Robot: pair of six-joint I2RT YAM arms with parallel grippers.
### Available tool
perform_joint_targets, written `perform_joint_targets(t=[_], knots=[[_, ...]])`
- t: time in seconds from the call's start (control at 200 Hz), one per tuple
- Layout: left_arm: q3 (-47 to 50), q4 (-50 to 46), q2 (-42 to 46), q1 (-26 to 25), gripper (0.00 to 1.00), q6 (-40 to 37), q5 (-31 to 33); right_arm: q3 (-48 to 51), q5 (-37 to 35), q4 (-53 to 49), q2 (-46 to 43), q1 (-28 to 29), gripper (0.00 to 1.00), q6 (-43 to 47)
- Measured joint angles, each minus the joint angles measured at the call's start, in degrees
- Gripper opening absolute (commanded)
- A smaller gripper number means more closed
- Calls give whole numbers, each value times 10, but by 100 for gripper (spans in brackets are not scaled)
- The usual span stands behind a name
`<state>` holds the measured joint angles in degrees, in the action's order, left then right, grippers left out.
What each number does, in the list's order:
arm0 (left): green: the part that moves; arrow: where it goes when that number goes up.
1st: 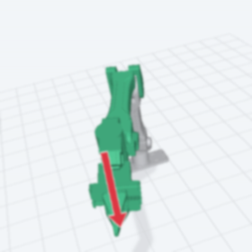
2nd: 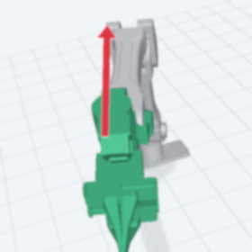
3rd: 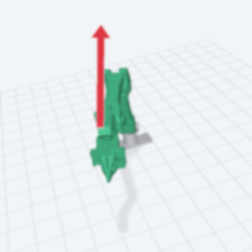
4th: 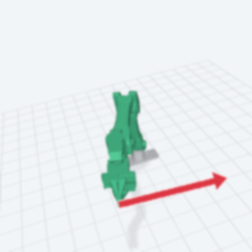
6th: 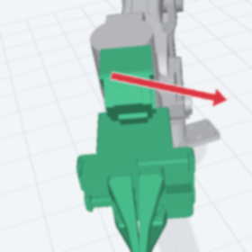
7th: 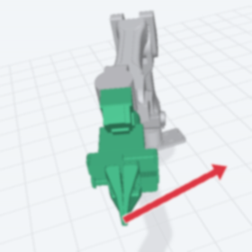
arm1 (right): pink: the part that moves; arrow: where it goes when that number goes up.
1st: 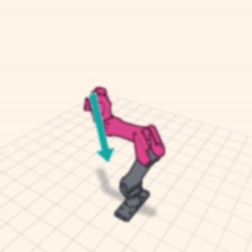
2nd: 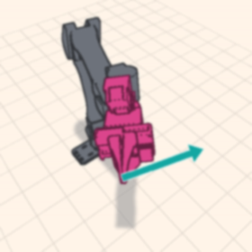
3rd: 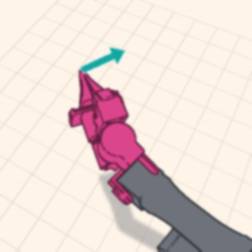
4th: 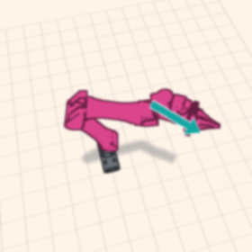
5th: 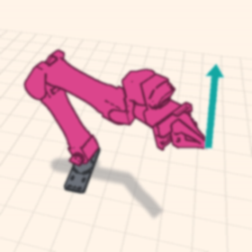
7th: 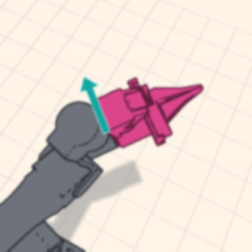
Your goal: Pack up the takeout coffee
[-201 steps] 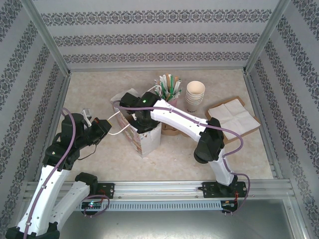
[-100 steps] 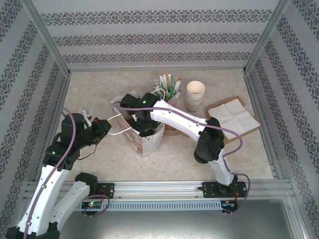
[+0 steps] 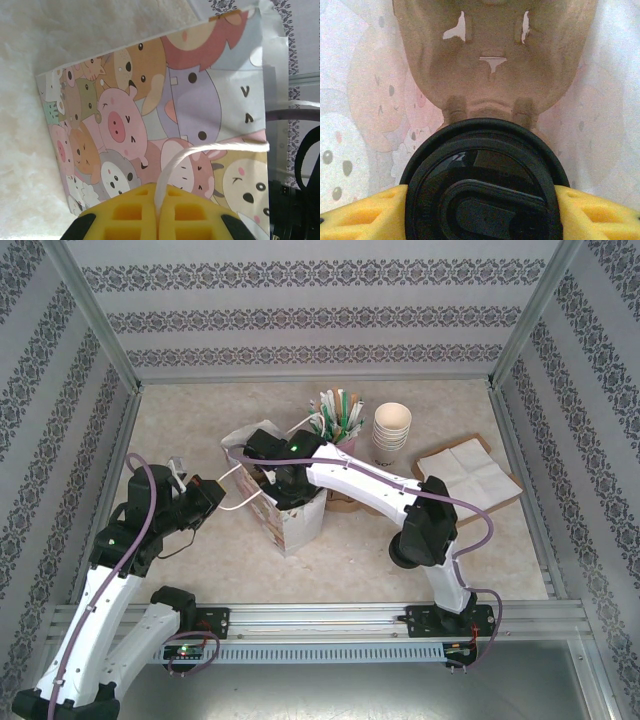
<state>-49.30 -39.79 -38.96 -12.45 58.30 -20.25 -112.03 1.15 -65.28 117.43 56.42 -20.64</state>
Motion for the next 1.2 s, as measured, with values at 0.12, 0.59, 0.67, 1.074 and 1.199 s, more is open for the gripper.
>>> perform_joint_targets(t=[0.12, 0.59, 0.67, 1.074, 1.199], knots=[[0, 0, 0, 0, 0, 0, 0, 21, 0, 22, -15, 0, 42, 5], [0, 0, -3, 0, 0, 0, 0, 66, 7, 76, -33, 1, 42, 29], [0, 0, -4, 0, 0, 0, 0, 68, 9, 80, -33, 1, 43, 32], [0, 1, -6, 0, 0, 0, 6, 71, 26, 73, -32, 1, 43, 56], [0, 1, -7, 0, 0, 0, 9, 79, 50, 77, -36, 1, 44, 70]])
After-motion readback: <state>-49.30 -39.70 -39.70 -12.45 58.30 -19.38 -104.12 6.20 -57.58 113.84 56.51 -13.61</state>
